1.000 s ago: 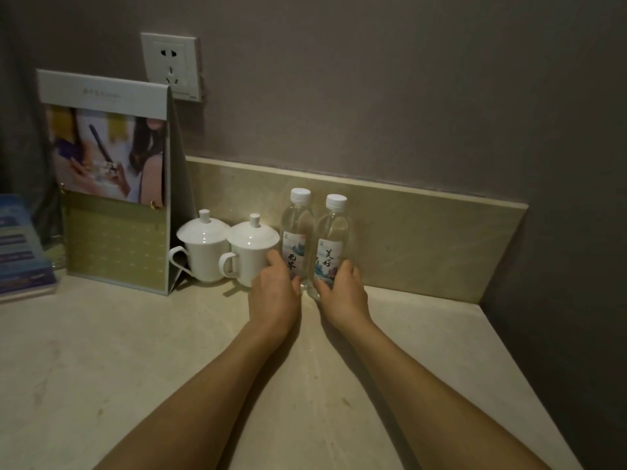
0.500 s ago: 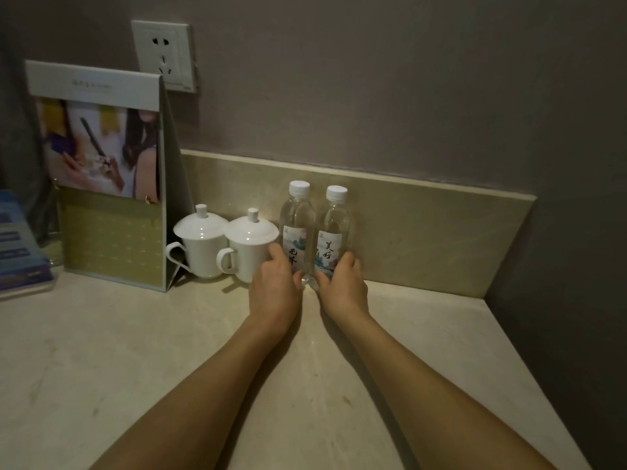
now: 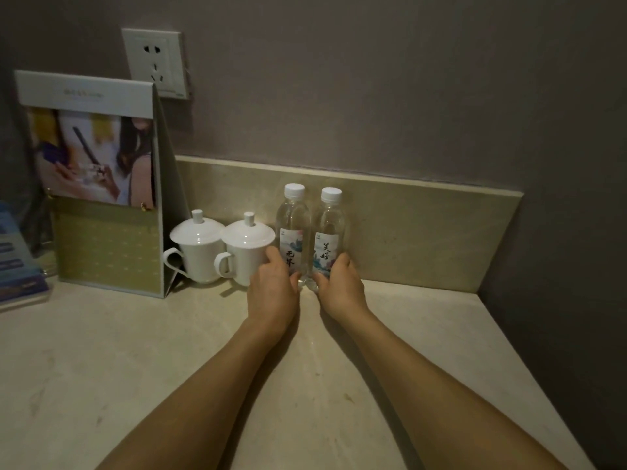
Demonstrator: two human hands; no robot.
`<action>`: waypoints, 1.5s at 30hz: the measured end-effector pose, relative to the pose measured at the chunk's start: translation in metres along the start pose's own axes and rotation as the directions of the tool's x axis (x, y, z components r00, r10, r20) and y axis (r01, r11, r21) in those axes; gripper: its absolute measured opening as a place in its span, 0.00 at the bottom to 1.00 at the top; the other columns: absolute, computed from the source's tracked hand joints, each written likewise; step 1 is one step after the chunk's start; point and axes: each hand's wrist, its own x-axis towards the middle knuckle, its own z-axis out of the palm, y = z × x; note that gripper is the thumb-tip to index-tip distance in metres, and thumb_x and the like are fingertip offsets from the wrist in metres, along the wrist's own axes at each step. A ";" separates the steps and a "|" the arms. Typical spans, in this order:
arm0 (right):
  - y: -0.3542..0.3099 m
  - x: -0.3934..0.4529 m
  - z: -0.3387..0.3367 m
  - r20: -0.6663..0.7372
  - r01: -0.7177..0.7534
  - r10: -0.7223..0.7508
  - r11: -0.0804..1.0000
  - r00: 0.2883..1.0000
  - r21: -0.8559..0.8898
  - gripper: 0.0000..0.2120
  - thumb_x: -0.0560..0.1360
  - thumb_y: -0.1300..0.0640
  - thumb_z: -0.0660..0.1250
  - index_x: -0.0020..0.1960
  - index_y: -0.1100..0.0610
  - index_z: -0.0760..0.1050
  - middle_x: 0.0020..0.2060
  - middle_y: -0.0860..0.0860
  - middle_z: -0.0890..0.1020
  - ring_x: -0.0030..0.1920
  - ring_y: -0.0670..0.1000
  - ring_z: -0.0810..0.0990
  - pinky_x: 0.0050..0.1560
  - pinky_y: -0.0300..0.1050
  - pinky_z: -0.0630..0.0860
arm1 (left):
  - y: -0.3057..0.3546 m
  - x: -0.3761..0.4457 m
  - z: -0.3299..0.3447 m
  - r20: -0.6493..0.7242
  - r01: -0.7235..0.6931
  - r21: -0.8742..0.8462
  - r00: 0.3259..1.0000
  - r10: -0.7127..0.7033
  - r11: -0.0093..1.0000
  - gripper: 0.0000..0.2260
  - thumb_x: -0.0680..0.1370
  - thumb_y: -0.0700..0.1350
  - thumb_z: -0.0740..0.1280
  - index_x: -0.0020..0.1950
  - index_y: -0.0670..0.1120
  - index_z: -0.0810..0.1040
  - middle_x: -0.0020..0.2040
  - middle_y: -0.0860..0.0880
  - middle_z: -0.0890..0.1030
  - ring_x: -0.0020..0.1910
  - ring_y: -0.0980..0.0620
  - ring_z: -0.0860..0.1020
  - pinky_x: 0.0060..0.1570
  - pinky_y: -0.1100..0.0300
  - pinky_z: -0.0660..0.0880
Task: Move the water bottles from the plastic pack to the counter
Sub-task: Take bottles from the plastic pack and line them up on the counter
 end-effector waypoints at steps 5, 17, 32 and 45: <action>-0.003 -0.001 -0.001 0.007 -0.015 0.015 1.000 1.000 -0.018 0.20 0.79 0.52 0.65 0.63 0.61 0.64 0.64 0.59 0.72 0.62 0.63 0.75 0.58 0.58 0.75 | 0.001 0.000 -0.002 0.029 0.000 -0.011 1.000 0.001 1.000 0.12 0.78 0.43 0.67 0.56 0.44 0.66 0.50 0.44 0.83 0.48 0.43 0.82 0.44 0.47 0.81; -0.002 -0.016 -0.015 0.003 -0.052 0.052 0.998 0.999 -0.021 0.22 0.79 0.49 0.64 0.66 0.61 0.66 0.64 0.58 0.69 0.62 0.60 0.74 0.60 0.52 0.71 | 0.006 -0.006 -0.015 0.071 0.006 0.012 0.997 -0.007 1.000 0.08 0.80 0.47 0.65 0.53 0.45 0.69 0.47 0.45 0.82 0.45 0.45 0.81 0.38 0.54 0.77; 0.043 -0.099 -0.164 -0.317 0.141 -0.081 0.975 0.945 0.171 0.13 0.77 0.51 0.63 0.59 0.56 0.75 0.42 0.46 0.78 0.49 0.51 0.77 0.45 0.43 0.70 | 0.151 -0.088 -0.022 0.123 -0.111 -0.335 0.979 0.160 0.936 0.13 0.81 0.51 0.59 0.44 0.47 0.78 0.33 0.51 0.83 0.36 0.48 0.83 0.43 0.47 0.81; 0.212 -0.214 -0.347 -0.534 0.173 -0.055 0.970 0.843 0.174 0.02 0.77 0.52 0.65 0.47 0.49 0.75 0.36 0.41 0.78 0.38 0.37 0.76 0.33 0.26 0.68 | 0.352 -0.244 0.051 0.192 -0.123 -0.490 0.950 0.244 0.863 0.16 0.79 0.60 0.58 0.50 0.49 0.77 0.45 0.48 0.83 0.46 0.46 0.82 0.48 0.43 0.81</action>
